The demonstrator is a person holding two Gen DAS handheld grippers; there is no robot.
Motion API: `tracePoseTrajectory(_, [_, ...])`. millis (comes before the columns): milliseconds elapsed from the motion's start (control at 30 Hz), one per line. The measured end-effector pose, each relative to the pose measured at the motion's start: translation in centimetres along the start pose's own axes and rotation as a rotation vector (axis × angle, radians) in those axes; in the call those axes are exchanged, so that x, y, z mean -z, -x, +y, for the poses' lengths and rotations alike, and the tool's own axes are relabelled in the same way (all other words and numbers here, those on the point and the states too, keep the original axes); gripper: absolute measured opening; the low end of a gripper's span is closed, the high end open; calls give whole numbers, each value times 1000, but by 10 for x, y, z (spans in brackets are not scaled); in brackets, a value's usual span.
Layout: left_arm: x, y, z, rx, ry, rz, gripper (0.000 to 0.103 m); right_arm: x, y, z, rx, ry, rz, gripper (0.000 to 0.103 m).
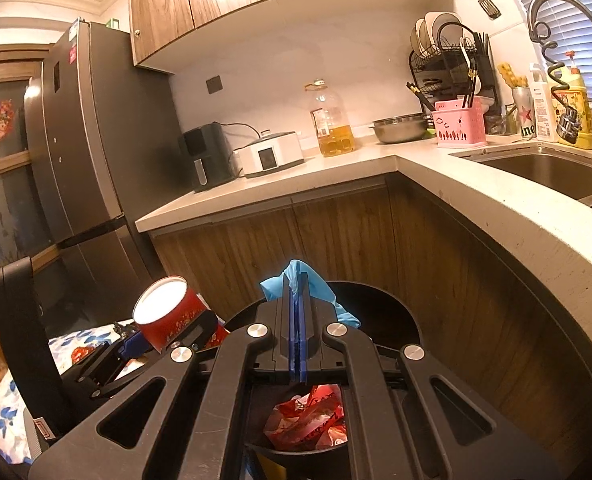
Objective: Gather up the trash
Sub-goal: 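Open both tools to drop the red cup and blue glove into the bin, then move both open tools back to the red and black bags on the table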
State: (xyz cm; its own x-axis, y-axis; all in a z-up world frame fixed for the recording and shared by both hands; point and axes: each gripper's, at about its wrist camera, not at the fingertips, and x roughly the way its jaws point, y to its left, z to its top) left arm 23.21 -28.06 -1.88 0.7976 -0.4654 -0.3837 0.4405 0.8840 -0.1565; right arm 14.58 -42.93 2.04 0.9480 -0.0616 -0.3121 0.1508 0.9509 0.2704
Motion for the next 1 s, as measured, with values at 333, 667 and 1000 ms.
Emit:
tracePoseTrajectory(333, [7,-11,-1,17,-28,34,60,2,-11,-5,23,-18,30,18])
tracePoseTrajectory(667, [11,-6,11,-25,-9,25,85,2,1,-11,51,-35,10,49])
tracePoseTrajectory(1000, [15,38,44,-218,47,10,96,16,25,14,70,21,-13,75])
